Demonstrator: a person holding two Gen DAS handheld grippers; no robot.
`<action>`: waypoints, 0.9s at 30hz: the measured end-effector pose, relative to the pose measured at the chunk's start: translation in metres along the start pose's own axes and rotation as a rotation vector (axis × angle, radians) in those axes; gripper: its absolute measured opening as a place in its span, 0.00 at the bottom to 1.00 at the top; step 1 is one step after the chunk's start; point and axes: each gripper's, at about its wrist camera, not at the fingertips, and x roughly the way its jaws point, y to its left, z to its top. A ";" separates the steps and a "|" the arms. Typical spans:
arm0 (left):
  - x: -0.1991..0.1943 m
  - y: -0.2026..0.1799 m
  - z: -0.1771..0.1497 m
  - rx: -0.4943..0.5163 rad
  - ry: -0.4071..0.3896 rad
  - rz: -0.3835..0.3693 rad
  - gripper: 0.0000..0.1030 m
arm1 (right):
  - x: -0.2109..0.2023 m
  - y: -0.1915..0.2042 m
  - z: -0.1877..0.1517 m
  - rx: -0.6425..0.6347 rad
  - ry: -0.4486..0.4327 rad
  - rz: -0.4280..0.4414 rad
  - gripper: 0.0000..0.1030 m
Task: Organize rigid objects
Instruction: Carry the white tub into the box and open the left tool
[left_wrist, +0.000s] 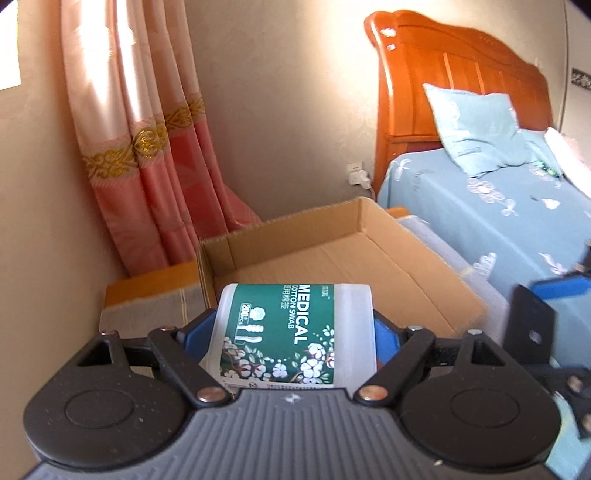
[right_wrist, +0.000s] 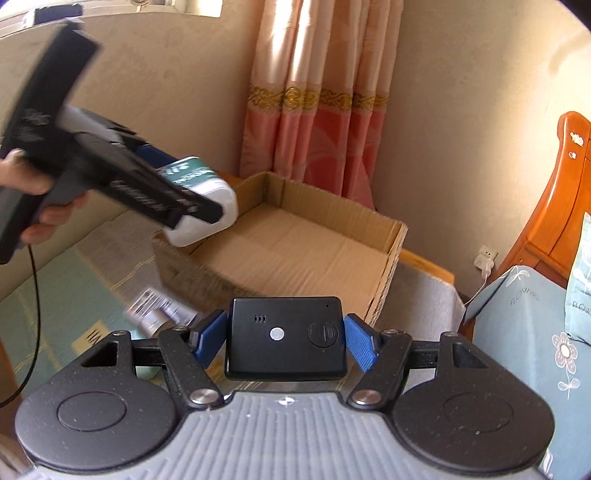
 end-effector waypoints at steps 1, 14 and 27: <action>0.011 0.002 0.008 -0.005 0.003 0.003 0.81 | 0.002 -0.003 0.002 0.001 -0.002 -0.004 0.72; 0.063 0.015 0.023 -0.083 0.002 0.082 0.97 | 0.016 -0.022 0.014 0.011 0.010 -0.025 0.72; -0.016 0.008 -0.027 -0.133 -0.024 0.081 0.99 | 0.037 -0.030 0.038 0.037 0.033 -0.002 0.72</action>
